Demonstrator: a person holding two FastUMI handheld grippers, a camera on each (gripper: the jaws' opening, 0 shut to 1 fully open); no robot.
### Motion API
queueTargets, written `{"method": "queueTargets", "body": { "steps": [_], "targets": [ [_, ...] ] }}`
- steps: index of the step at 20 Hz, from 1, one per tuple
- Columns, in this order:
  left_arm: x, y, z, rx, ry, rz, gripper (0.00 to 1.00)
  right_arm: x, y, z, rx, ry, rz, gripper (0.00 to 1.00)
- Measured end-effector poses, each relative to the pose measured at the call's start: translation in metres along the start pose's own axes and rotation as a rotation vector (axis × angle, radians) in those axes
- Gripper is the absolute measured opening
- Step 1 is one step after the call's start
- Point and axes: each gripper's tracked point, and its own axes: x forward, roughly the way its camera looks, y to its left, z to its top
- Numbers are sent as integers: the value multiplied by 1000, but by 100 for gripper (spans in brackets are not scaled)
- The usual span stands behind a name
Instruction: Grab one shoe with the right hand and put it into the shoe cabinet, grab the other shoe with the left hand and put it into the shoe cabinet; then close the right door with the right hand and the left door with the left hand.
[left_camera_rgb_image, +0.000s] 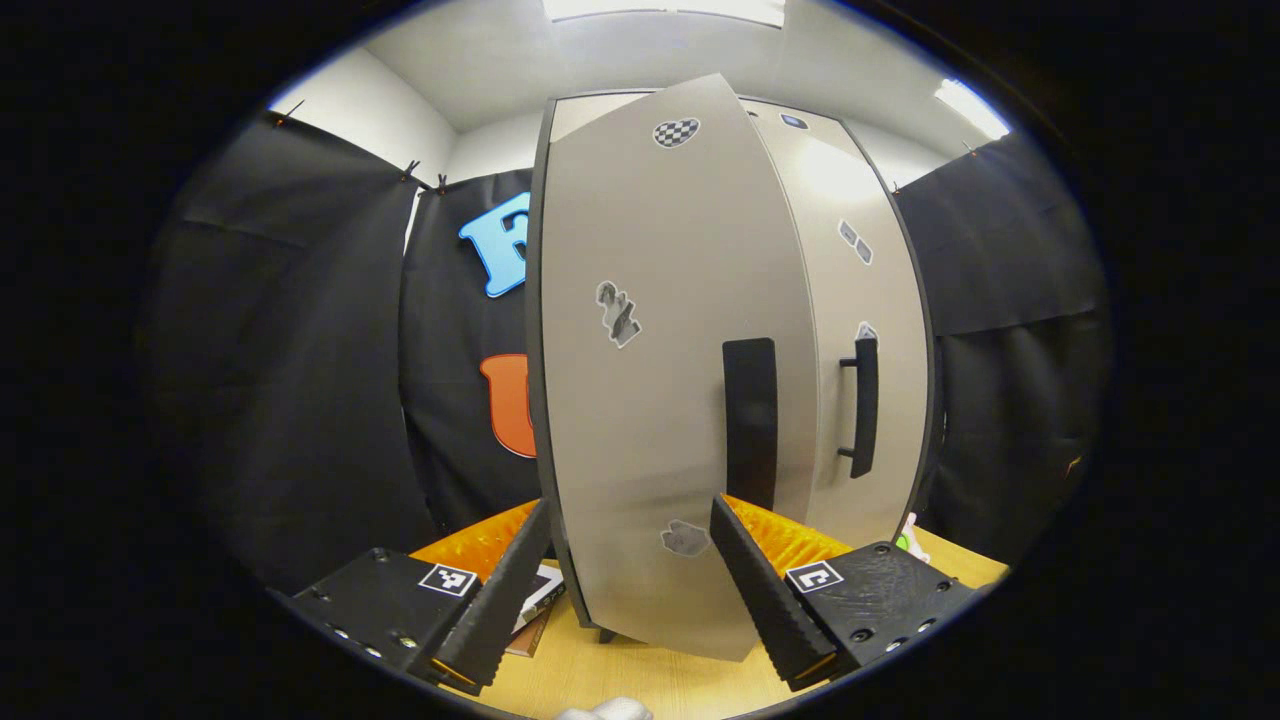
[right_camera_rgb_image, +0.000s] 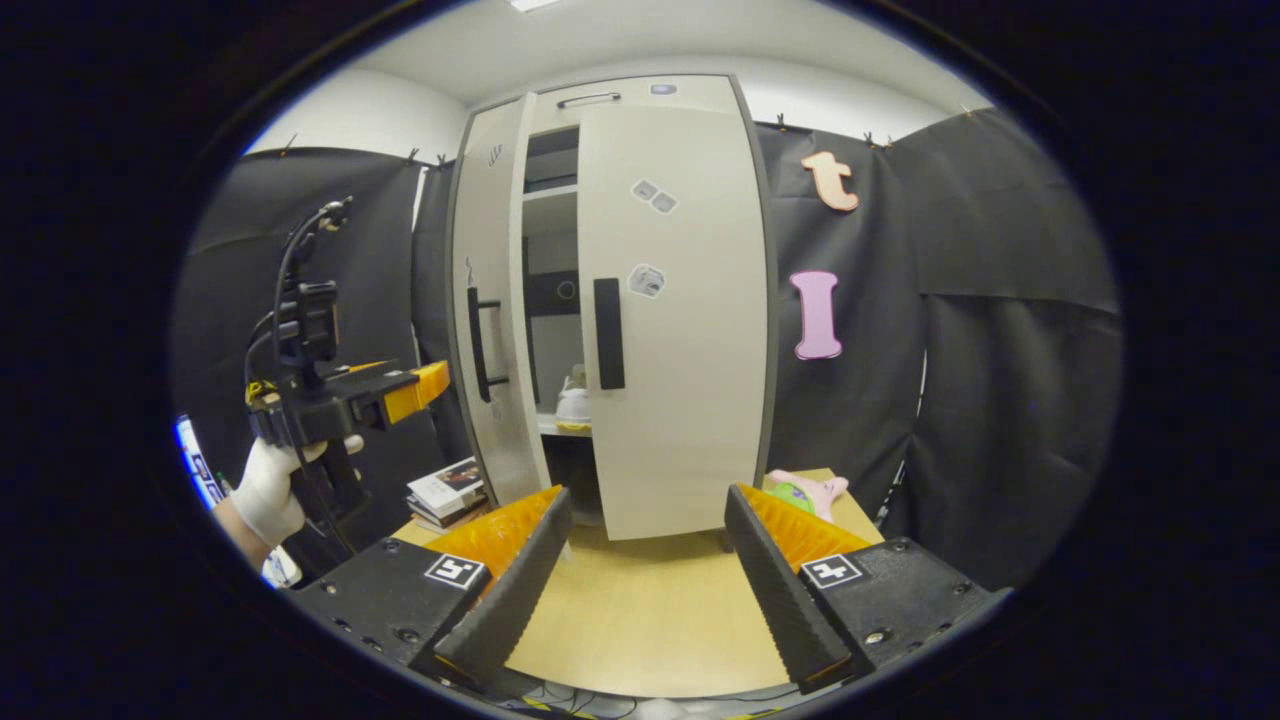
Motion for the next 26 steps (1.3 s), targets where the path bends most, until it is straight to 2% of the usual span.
{"method": "queueTargets", "body": {
  "steps": [2,3,5,6,7,8,10,18,19,20,26],
  "targets": [
    [-8,-2,1,8,1,-5,100,0,-4,1,14,-5,-9,100],
    [-15,-4,1,5,5,-10,96,0,-5,3,19,-7,-13,100],
    [-31,-8,0,-11,15,-23,100,-1,-6,7,20,-19,-23,100],
    [-38,-9,-1,-16,20,-30,95,-2,-5,10,19,-29,-29,100],
    [-48,-9,2,-14,22,-31,95,-4,-5,14,17,-43,-35,99],
    [-58,-9,4,-12,21,-35,100,-6,-5,17,15,-58,-44,99],
    [-77,-11,7,-9,8,-47,96,-10,0,25,10,-89,-49,99],
    [-152,15,-1,-42,28,-27,96,-34,27,32,-12,-133,-42,100],
    [-157,18,0,-47,28,-21,100,-37,29,31,-15,-134,-45,100],
    [-163,23,0,-45,25,-13,96,-40,30,30,-19,-138,-47,100],
    [-185,35,2,-29,19,-1,96,-57,37,24,-23,-141,-62,100]
  ]
}}
